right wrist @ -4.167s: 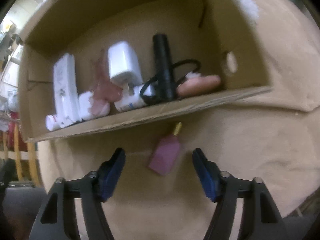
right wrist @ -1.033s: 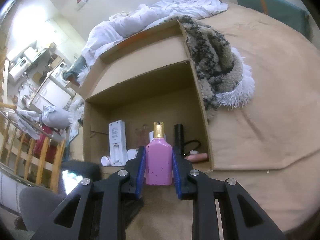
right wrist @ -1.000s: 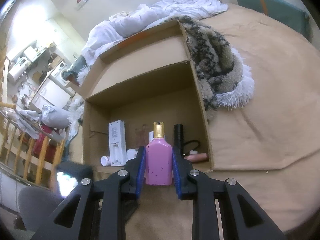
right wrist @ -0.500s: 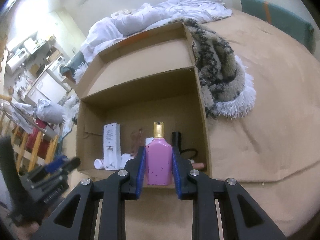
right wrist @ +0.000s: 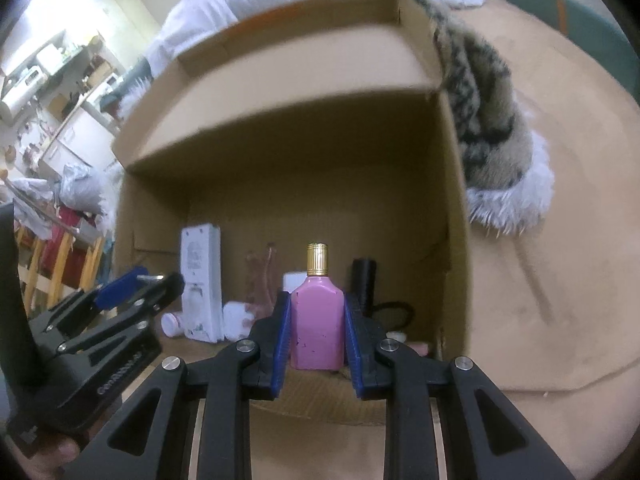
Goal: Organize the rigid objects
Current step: 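Lower the perfume bottle and pen into the box and open both grippers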
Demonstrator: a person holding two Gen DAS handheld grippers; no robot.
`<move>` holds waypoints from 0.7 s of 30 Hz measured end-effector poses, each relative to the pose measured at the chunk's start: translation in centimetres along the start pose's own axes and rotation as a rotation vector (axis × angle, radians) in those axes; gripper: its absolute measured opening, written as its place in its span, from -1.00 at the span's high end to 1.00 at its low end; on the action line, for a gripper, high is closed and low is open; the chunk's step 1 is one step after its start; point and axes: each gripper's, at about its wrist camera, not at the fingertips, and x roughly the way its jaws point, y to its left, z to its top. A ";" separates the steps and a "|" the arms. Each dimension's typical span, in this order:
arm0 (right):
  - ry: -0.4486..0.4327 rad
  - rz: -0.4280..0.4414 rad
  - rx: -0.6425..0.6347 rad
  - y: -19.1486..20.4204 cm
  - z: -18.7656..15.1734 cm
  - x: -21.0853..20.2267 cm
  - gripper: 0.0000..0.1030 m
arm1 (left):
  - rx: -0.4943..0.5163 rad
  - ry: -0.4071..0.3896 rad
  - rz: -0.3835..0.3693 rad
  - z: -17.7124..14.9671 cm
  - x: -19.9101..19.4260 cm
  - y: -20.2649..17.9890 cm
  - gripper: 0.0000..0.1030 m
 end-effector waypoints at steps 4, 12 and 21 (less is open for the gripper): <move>0.038 -0.008 0.001 0.1 -0.2 1.0 0.49 | 0.012 0.018 0.006 0.1 1.3 -0.6 0.24; 0.068 -0.014 0.036 -0.4 -0.5 1.7 0.49 | 0.013 0.037 0.023 0.4 3.2 -1.0 0.24; 0.071 -0.003 0.052 -0.7 -0.3 1.6 0.49 | 0.015 0.064 0.028 0.1 4.1 -1.1 0.23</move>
